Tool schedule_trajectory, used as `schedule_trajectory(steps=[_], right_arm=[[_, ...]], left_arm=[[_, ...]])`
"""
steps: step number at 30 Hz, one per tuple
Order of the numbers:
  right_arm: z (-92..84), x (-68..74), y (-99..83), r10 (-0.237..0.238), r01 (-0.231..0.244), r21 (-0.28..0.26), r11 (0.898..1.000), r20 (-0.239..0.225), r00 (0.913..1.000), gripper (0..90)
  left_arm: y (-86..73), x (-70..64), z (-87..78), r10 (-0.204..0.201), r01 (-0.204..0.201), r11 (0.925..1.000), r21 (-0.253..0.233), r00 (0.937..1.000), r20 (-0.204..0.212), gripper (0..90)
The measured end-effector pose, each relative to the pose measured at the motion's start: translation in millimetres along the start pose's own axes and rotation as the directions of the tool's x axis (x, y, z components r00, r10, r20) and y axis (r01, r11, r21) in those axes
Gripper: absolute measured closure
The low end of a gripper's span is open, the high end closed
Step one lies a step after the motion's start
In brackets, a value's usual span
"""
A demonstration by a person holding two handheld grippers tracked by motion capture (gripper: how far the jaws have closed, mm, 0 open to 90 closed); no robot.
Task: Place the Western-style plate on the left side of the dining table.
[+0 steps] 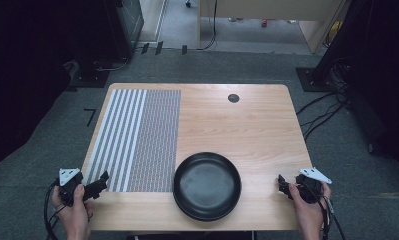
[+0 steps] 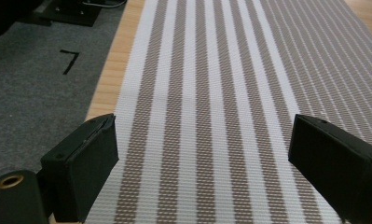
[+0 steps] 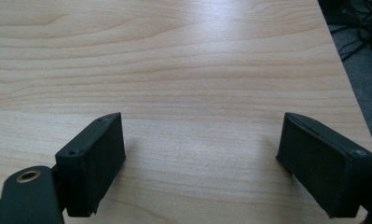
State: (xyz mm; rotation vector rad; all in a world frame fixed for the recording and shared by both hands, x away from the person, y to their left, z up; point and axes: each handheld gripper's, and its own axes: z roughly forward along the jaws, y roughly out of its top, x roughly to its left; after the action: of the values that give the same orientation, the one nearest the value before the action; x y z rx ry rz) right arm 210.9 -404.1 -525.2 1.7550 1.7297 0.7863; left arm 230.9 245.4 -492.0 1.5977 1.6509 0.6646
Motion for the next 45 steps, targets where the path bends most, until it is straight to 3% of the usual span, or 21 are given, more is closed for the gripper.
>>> schedule_trajectory(steps=[4, 9, 12, 20, 29, 37, 45], right_arm=[[-0.7, -0.7, -0.2, 0.023, -0.023, -0.007, 1.000, 0.020, 0.9995, 14.7], [-4.7, -1.9, 4.4, 0.066, -0.065, -0.049, 0.997, 0.027, 0.9974, 15.4], [-11.7, -0.5, 9.4, 0.088, -0.087, -0.078, 0.993, 0.011, 0.9960, 15.8], [-25.9, 8.5, 20.6, 0.128, -0.132, -0.116, 0.984, -0.042, 0.9909, 16.3], [-31.7, 24.7, 27.8, 0.107, -0.115, -0.121, 0.986, -0.071, 0.9917, 16.1], [-36.6, 27.1, 38.0, 0.141, -0.151, -0.128, 0.980, -0.087, 0.9862, 16.5], [-34.8, 39.3, 48.3, 0.124, -0.139, -0.123, 0.983, -0.117, 0.9853, 16.5]], left_arm=[[1.7, -8.1, -0.9, 0.006, -0.006, 1.0000, 0.000, 0.9998, 0.019, 8.0], [7.4, -22.2, -2.5, 0.043, -0.043, 0.9990, -0.009, 0.9986, 0.032, 8.0], [11.1, -31.2, -5.5, 0.074, -0.074, 0.9969, -0.026, 0.9966, 0.034, 8.0], [13.6, -42.2, -4.0, 0.070, -0.068, 0.9974, -0.024, 0.9945, 0.078, 8.0], [16.9, -55.0, -7.5, 0.081, -0.079, 0.9965, -0.025, 0.9917, 0.099, 8.0], [20.3, -80.1, -2.3, 0.116, -0.116, 0.9932, -0.009, 0.9828, 0.143, 8.0], [26.4, -106.0, 2.0, 0.132, -0.130, 0.9912, -0.023, 0.9749, 0.179, 8.0]])
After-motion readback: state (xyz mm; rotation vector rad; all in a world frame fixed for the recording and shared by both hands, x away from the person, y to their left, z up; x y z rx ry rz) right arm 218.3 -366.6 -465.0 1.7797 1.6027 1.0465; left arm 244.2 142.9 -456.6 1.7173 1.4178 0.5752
